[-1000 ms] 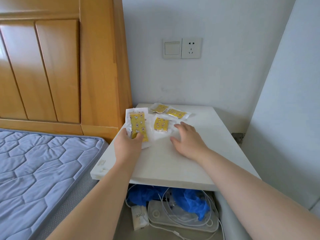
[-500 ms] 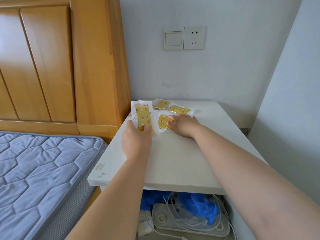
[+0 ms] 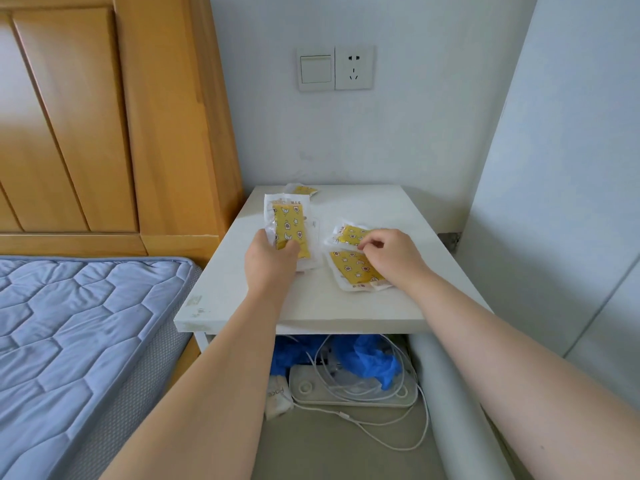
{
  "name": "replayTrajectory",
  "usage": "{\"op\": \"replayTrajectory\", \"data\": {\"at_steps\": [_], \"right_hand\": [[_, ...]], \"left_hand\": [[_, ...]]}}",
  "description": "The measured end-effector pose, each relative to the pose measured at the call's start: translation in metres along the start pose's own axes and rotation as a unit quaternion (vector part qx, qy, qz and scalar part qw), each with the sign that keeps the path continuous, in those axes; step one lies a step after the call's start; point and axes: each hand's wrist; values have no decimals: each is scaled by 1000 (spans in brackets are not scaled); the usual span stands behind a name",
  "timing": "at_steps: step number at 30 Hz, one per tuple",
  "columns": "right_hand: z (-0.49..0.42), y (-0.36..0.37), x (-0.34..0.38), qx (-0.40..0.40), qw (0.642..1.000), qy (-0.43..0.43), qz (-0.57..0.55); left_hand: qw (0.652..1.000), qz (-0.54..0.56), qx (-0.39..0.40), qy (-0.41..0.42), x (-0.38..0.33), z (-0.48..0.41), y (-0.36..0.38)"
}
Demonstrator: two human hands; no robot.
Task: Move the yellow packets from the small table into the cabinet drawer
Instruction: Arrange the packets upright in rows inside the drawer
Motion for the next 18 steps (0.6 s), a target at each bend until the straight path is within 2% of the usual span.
{"op": "replayTrajectory", "data": {"at_steps": [4, 5, 8, 10, 15, 18], "right_hand": [[-3, 1, 0, -104, 993, -19, 61], [-6, 3, 0, -98, 992, -17, 77], [-19, 6, 0, 20, 992, 68, 108], [-27, 6, 3, 68, 981, 106, 151], [-41, 2, 17, 90, 952, 121, 267], [-47, -4, 21, 92, 951, 173, 239]], "left_hand": [[1000, -23, 8, 16, 5, 16, 2], [999, -25, 10, 21, 6, 17, 2], [999, -26, 16, 28, 6, 17, 2], [999, -22, 18, 28, 5, 15, 2], [999, 0, 16, 32, 7, 15, 1], [999, 8, 15, 33, 8, 15, 0]]}}
Point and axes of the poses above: each hand's wrist, its own z-axis away from the middle knuckle, its own y-axis out of the palm, x = y × z, and after that the axes turned 7 degrees about z, right-handed
